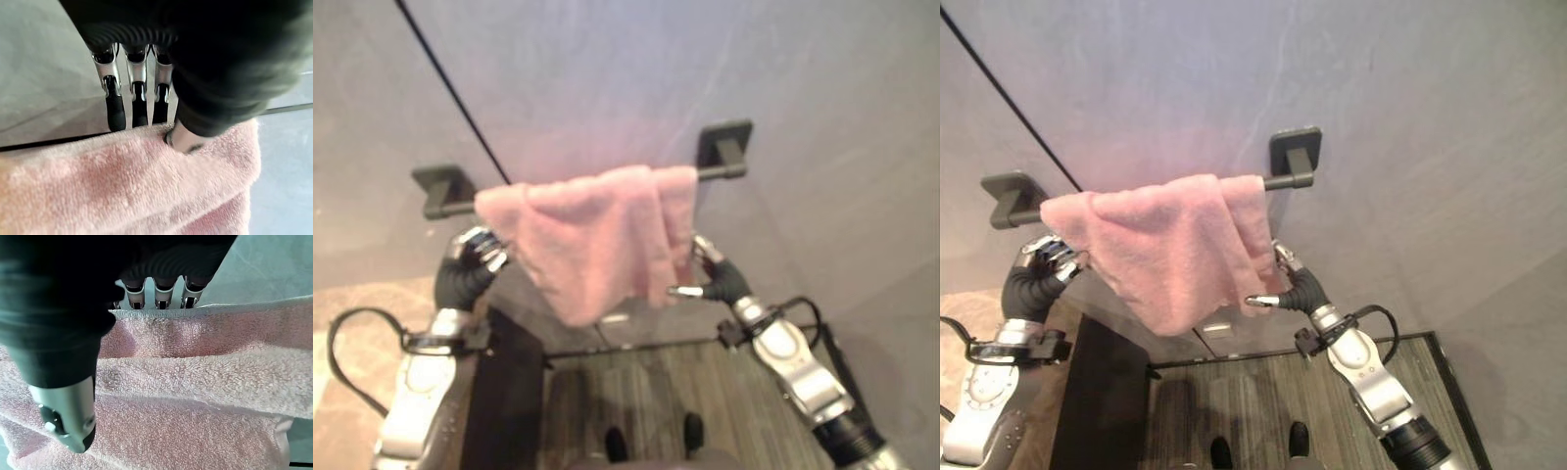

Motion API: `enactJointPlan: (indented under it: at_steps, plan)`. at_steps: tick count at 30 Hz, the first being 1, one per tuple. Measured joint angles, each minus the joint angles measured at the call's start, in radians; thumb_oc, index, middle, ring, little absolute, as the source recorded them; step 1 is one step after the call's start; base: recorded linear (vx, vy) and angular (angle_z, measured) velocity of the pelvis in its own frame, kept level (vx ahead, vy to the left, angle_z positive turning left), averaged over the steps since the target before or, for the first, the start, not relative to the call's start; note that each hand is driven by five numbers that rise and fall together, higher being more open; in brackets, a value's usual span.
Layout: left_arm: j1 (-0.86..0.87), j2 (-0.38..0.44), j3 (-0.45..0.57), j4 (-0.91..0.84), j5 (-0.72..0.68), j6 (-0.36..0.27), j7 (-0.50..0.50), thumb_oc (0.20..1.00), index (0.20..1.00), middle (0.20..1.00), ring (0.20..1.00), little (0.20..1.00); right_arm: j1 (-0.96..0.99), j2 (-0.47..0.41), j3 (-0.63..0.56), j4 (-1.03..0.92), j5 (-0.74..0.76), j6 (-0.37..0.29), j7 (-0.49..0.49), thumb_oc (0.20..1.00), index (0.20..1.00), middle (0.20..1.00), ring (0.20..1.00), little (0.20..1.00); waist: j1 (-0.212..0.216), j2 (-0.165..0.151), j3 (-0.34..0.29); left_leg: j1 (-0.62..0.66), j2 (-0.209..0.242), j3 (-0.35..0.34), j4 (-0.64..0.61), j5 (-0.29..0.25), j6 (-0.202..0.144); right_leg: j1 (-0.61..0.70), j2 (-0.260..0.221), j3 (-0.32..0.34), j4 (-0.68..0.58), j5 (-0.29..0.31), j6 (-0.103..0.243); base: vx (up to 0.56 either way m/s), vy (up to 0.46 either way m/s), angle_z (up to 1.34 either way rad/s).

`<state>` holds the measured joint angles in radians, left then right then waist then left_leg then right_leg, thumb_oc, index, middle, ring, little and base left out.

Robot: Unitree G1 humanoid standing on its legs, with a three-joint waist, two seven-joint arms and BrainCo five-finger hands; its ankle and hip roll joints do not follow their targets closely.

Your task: Put brush and paste in cup on sink, flatten towel.

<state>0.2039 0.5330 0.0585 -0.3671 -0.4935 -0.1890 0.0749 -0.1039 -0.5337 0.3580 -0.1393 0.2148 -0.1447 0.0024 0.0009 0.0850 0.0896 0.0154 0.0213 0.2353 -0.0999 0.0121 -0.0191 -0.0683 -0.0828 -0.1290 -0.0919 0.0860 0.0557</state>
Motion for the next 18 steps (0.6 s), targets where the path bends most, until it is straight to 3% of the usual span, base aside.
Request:
enactJointPlan:
  at_steps: [12, 15, 18]
  plan:
    - [-0.016, 0.002, 0.042, 0.0, 0.031, -0.001, 0.02, 0.2, 0.2, 0.2, 0.2, 0.2, 0.003, 0.0, 0.0, 0.0, 0.0, 0.0, 0.005, 1.0, 1.0, 1.0, 1.0, 1.0, 0.003, 0.002, 0.001, 0.0, 0.0, 0.0, 0.0, 0.0, 0.0, 0.0, 0.0, -0.001, 0.0, 0.0, 0.0, 0.0, 0.0, 0.0]
    - [-0.016, 0.035, 0.046, 0.0, 0.083, 0.0, 0.02, 0.2, 0.2, 0.2, 0.2, 0.2, 0.005, 0.0, 0.0, 0.001, 0.0, 0.0, 0.009, 1.0, 1.0, 1.0, 1.0, 1.0, 0.005, 0.002, 0.001, 0.0, 0.0, 0.0, 0.0, 0.0, 0.0, 0.001, 0.0, -0.001, 0.0, 0.0, 0.0, 0.0, 0.0, 0.0]
    - [-0.017, 0.012, 0.065, 0.0, 0.097, -0.004, 0.034, 0.2, 0.2, 0.2, 0.2, 0.2, 0.012, -0.002, 0.0, 0.001, 0.0, 0.0, 0.012, 1.0, 1.0, 1.0, 1.0, 1.0, 0.003, 0.005, 0.0, 0.0, 0.0, 0.0, 0.0, 0.0, 0.0, 0.0, 0.0, -0.001, 0.0, 0.0, 0.0, 0.0, 0.0, 0.0]
